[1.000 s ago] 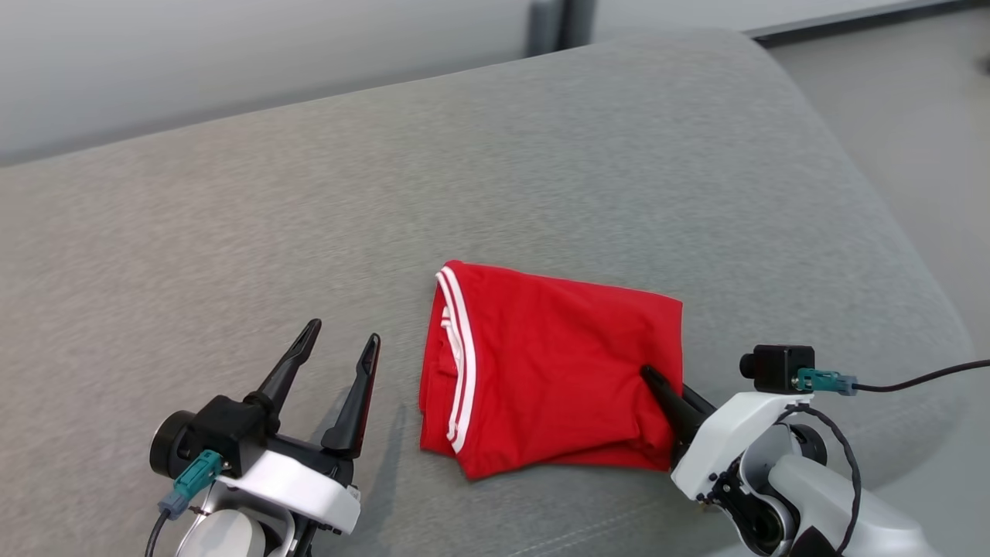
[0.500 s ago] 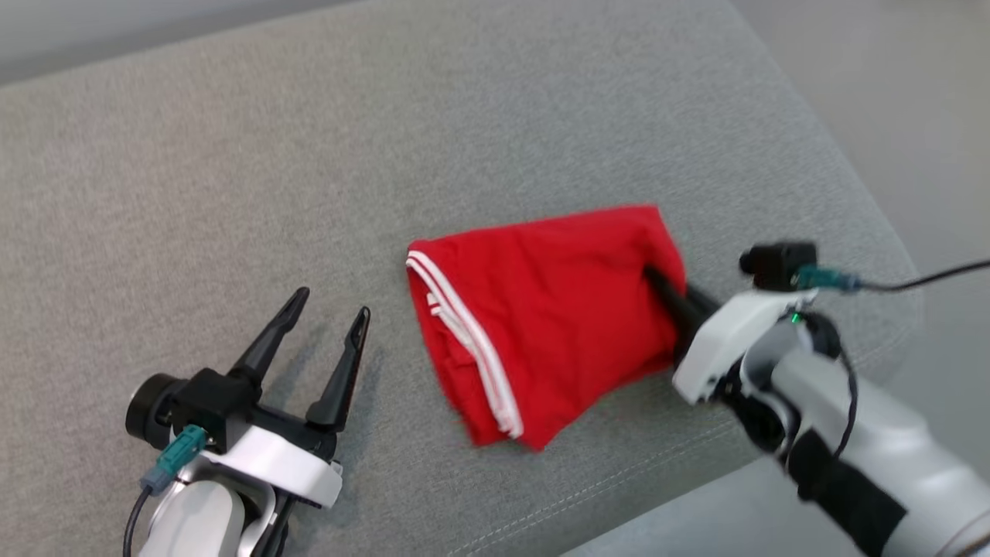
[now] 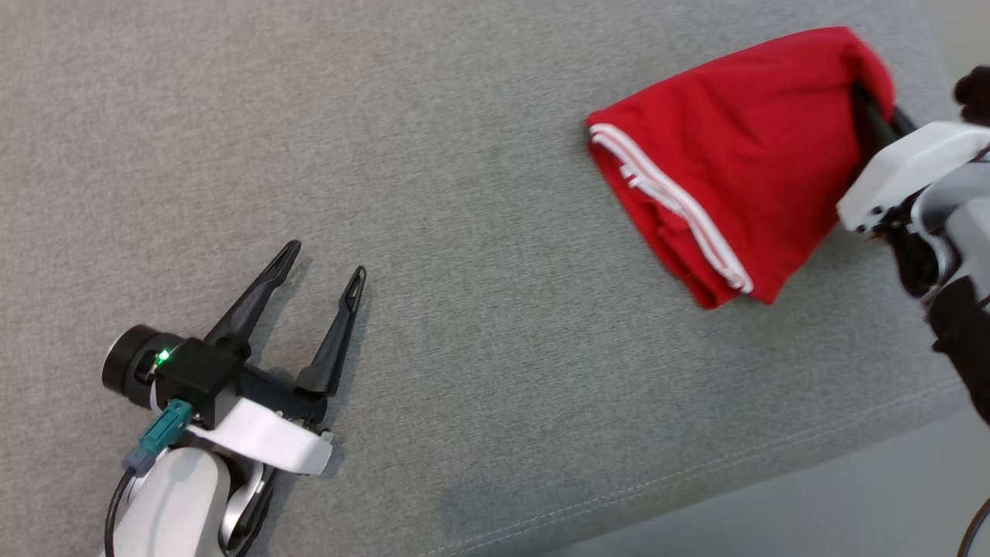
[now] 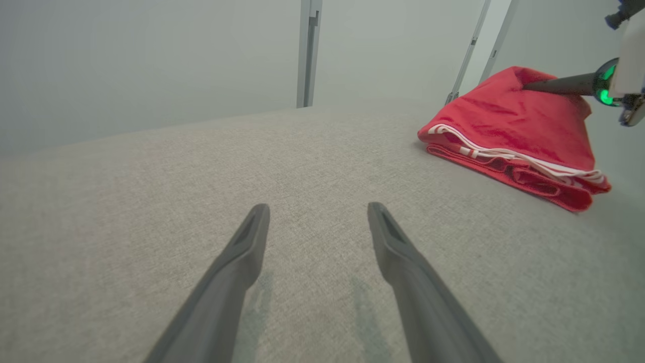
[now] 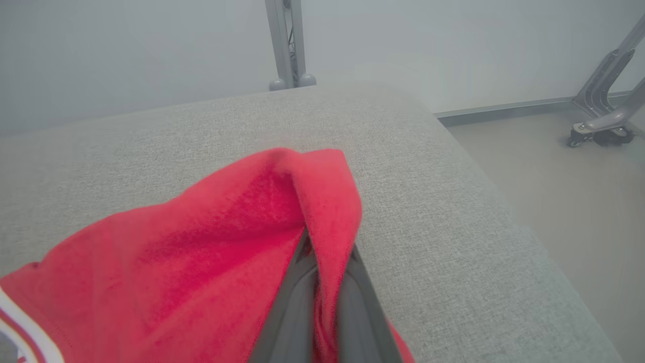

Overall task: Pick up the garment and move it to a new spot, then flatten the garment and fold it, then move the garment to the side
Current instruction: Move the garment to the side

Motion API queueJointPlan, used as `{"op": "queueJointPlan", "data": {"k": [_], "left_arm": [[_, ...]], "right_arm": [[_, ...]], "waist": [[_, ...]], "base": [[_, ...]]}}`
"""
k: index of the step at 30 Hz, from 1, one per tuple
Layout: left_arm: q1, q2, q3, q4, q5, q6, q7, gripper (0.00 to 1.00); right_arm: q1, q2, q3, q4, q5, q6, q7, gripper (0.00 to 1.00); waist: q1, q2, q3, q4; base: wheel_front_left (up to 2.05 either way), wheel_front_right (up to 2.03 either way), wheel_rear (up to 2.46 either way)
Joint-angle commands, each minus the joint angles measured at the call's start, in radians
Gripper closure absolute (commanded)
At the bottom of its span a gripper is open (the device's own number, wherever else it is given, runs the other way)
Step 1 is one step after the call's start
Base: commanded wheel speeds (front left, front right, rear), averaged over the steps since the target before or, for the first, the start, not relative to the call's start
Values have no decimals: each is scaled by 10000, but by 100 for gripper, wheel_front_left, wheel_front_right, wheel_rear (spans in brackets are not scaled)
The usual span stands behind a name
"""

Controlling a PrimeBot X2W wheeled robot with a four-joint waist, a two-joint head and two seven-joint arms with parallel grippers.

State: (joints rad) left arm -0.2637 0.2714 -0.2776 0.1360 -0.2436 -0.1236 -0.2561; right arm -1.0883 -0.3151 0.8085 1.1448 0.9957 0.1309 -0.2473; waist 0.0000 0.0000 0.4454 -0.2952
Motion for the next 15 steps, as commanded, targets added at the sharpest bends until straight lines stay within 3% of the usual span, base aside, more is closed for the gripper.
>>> {"op": "queueJointPlan", "data": {"k": [1, 9, 15], "left_arm": [[-419, 142, 239, -375, 77, -71, -57, 0], [-730, 220, -136, -890, 163, -71, -57, 0], [-775, 364, -244, -1095, 207, -71, -57, 0]], "right_arm": [[-28, -258, -97, 152, -247, -2, -144, 100], [-622, -692, -1172, 1301, -1203, -2, -144, 100], [-777, -1414, -2151, 1450, -1848, -2, -145, 100]], "waist": [[0, 0, 240, 262], [0, 0, 629, 753], [0, 0, 918, 944]], "base": [[0, 0, 0], [0, 0, 0], [0, 0, 0]]}}
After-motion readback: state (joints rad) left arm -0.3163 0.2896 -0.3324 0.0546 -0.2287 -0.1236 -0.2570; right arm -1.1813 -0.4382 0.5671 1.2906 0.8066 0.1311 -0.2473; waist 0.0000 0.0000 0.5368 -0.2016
